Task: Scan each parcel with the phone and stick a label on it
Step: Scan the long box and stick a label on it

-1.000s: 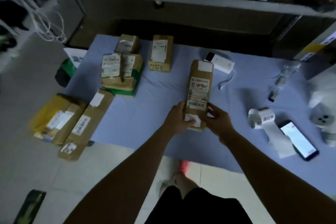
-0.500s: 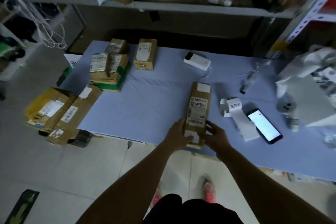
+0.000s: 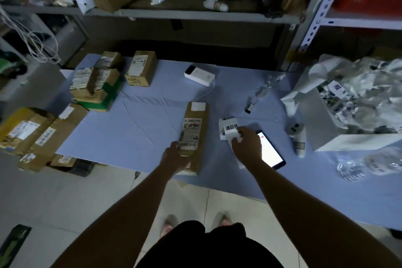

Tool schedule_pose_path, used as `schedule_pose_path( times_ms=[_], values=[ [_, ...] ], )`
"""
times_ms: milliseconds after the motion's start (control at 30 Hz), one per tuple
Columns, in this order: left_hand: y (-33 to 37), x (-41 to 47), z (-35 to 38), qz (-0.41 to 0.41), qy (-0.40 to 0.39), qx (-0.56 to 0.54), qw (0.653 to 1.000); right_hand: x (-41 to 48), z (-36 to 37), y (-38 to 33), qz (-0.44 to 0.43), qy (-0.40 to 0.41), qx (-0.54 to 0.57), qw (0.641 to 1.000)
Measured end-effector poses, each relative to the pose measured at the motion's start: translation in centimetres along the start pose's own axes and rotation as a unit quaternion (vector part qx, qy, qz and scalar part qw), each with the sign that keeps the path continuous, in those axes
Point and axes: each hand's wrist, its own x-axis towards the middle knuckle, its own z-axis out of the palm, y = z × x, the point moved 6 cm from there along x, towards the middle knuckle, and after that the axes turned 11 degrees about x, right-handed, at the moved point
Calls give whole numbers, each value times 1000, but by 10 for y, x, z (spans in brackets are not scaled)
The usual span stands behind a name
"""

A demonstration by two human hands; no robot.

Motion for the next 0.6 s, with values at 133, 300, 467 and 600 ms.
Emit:
schedule_pose_path(
  times_ms=[133, 300, 467, 600],
  values=[
    [4, 5, 2, -30, -7, -17, 999, 31, -24, 33, 54, -34, -148, 987],
    [3, 13, 9, -39, -16, -23, 999, 34, -25, 65, 135, -82, -219, 963],
    [2, 11, 19, -48, -37, -53, 997, 30, -29, 81, 122, -75, -265, 954],
    [8, 11, 15, 0, -28, -33, 999, 35, -31, 85, 127, -76, -260, 954]
  ],
)
